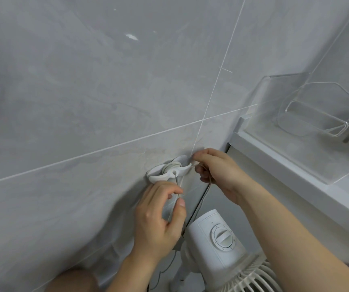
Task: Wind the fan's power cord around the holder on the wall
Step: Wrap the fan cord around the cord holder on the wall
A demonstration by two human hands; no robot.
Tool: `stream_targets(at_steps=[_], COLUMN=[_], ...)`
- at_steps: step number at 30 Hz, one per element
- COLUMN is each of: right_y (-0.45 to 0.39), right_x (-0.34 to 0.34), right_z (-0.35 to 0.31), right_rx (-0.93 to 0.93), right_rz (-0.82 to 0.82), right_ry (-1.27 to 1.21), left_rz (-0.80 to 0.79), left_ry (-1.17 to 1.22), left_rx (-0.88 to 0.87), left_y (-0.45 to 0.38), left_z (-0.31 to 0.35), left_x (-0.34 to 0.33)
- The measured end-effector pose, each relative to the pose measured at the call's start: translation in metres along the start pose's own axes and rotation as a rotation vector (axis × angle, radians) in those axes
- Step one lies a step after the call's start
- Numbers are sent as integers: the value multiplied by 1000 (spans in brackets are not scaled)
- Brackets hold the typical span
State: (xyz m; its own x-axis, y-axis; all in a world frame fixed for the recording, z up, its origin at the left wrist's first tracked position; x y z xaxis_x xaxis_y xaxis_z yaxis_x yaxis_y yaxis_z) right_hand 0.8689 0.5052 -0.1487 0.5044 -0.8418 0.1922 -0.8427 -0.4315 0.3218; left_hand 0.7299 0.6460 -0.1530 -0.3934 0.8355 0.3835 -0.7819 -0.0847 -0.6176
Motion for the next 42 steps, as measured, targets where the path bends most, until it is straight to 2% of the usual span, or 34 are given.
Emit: stream_targets(at_steps=[5, 13, 21, 29, 32, 34, 40, 42], right_y=[4, 19, 27, 31, 31, 31, 27, 25], right_x=[-6, -17, -30, -45, -48, -49, -56, -55], right_z=[-15, -48, -60, -67, -66, -67, -66, -63], right_rx=[85, 324, 388, 431, 453, 470, 449, 440], right_rz=[5, 76, -51, -145, -182, -183, -217, -221], right_ry=[191, 385, 220, 249, 276, 307, 251, 261], left_rz=[-13, -7, -15, -45, -62, -32, 223, 246], left_ry=[-7, 14, 49, 123, 220, 235, 99, 68], left_rx=[42, 44, 45, 130, 154, 140, 209, 229], left_y=[1, -1, -2, 2, 0, -2, -5, -4], left_z=[-5, -4, 3, 6, 2, 8, 3, -1], left_x=[-2, -1, -4, -12, -15, -8, 50, 61])
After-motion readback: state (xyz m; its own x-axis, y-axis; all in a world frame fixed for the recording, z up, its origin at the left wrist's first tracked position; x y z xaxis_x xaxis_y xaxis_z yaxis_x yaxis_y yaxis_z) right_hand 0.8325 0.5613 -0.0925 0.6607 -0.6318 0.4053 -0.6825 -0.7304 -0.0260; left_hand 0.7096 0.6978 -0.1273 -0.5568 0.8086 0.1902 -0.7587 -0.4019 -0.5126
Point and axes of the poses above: each hand's wrist, its own y-axis away from the middle knuckle, its own x-axis out of the back of the hand, z = x × y, the point moved 10 cm from there along -y, towards the middle knuckle, and after that the axes turned 15 degrees about -z, right-handed, at the moved point
